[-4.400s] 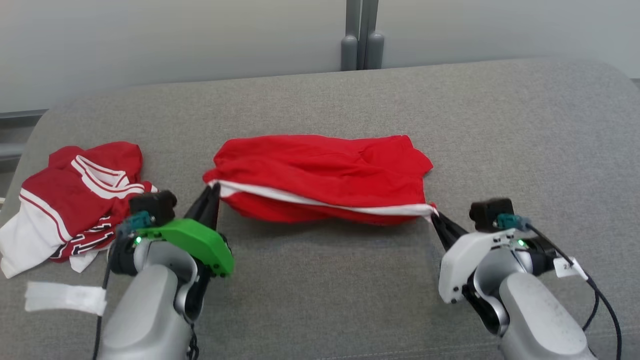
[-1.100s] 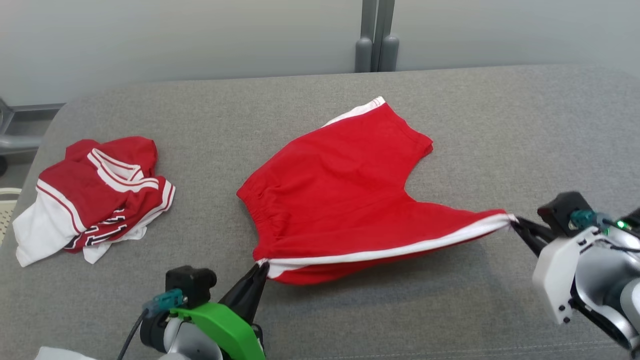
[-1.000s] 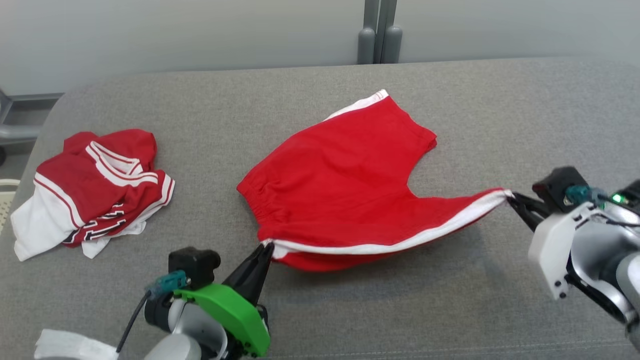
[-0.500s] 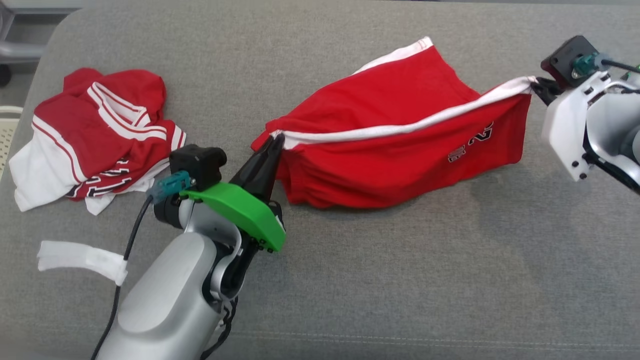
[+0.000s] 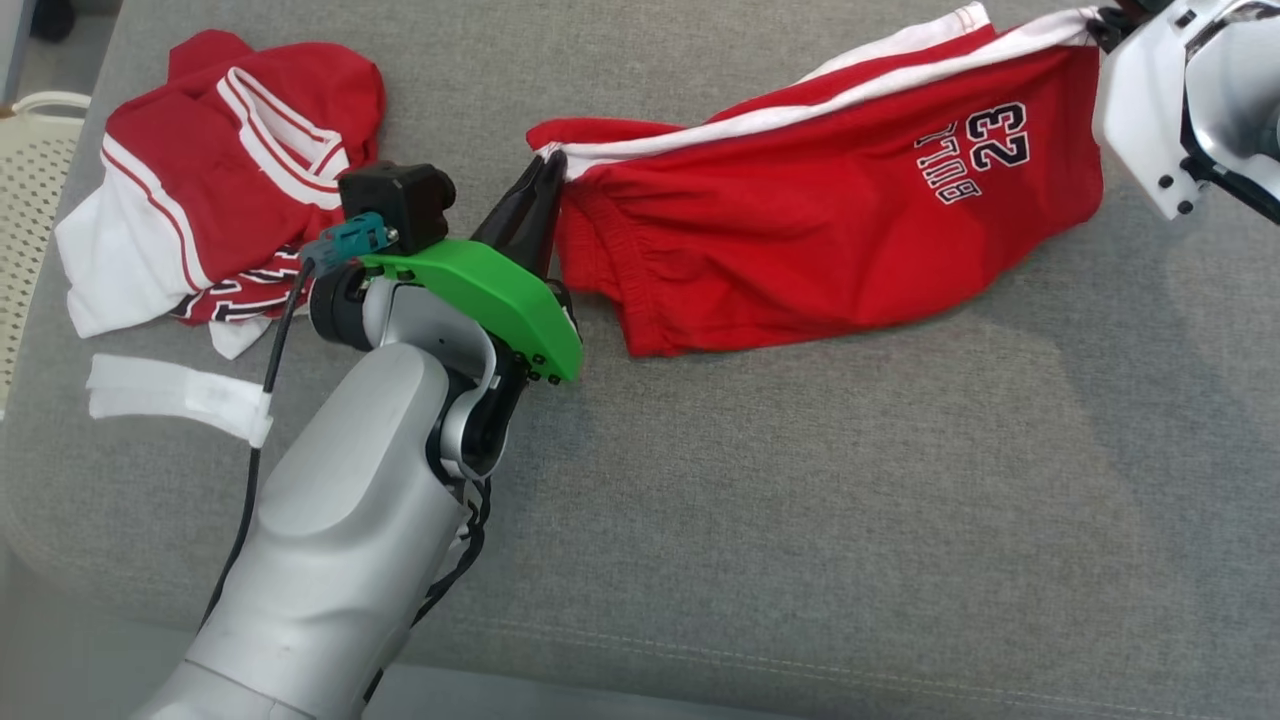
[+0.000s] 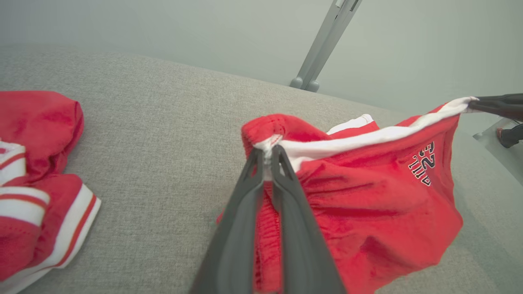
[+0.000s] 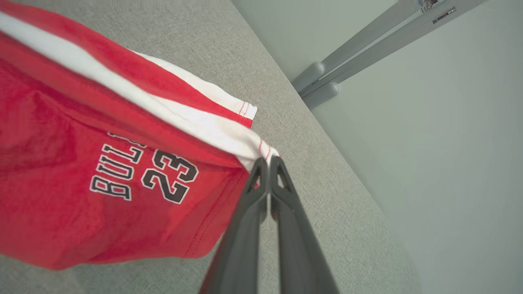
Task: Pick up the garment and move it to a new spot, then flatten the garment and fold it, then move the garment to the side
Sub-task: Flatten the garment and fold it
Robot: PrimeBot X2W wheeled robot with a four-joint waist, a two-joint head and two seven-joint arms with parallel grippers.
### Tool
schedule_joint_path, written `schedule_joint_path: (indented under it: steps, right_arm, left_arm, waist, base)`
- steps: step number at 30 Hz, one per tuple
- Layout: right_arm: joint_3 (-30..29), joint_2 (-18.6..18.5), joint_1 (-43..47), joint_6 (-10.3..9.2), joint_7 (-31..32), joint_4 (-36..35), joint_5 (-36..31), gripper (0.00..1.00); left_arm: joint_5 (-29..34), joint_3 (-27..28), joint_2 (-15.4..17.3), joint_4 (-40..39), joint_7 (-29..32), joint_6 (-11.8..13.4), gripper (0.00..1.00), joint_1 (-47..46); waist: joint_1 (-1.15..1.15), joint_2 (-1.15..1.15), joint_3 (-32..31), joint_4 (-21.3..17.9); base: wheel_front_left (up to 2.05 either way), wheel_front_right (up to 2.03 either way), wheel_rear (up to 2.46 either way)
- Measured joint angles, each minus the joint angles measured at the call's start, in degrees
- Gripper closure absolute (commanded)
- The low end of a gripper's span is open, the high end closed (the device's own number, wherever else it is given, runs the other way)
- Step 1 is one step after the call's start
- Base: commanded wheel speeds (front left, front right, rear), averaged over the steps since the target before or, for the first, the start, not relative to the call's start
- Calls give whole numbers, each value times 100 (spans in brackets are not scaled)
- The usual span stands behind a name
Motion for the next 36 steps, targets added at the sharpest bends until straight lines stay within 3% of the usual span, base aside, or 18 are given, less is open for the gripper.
schedule_joint_path:
  steps: [10,11,12,13,19,29,33,36]
  right_arm:
    - [564,385,-677,0,-422,1133,350,100]
    - [589,434,-705,0,-463,1238,392,100]
    - [595,482,-734,0,-521,1356,415,79]
    - [609,531,-767,0,-591,1473,432,0]
    - [569,858,-811,0,-1085,2072,522,0]
    - [26,1207,-520,0,-2151,2984,670,0]
    - [-302,1341,-104,0,-2486,3216,938,0]
    - [-527,1466,175,0,-2762,3366,1090,0]
  left_arm:
    - [-112,-146,-209,854,158,-87,100,-626]
    - [-125,-165,-227,927,159,-101,66,-687]
    - [-138,-180,-245,998,158,-107,0,-743]
    - [-163,-196,-266,1069,138,-108,0,-796]
    - [-312,-279,-318,1448,-44,-27,0,-1028]
    - [-454,-265,-333,1626,-1044,-85,0,-934]
    - [13,-238,-154,1270,-1179,-9,0,-558]
    - [621,132,54,399,-1202,192,0,-19]
  waist:
    - [0,0,114,248]
    - [0,0,125,257]
    - [0,0,140,263]
    - [0,0,156,268]
    - [0,0,174,245]
    - [0,0,-68,173]
    - [0,0,-252,163]
    - [0,0,-404,151]
  base:
    - [0,0,0]
    - [0,0,0]
    - [0,0,0]
    - [0,0,0]
    - [0,0,0]
    - [0,0,0]
    - [0,0,0]
    - [0,0,0]
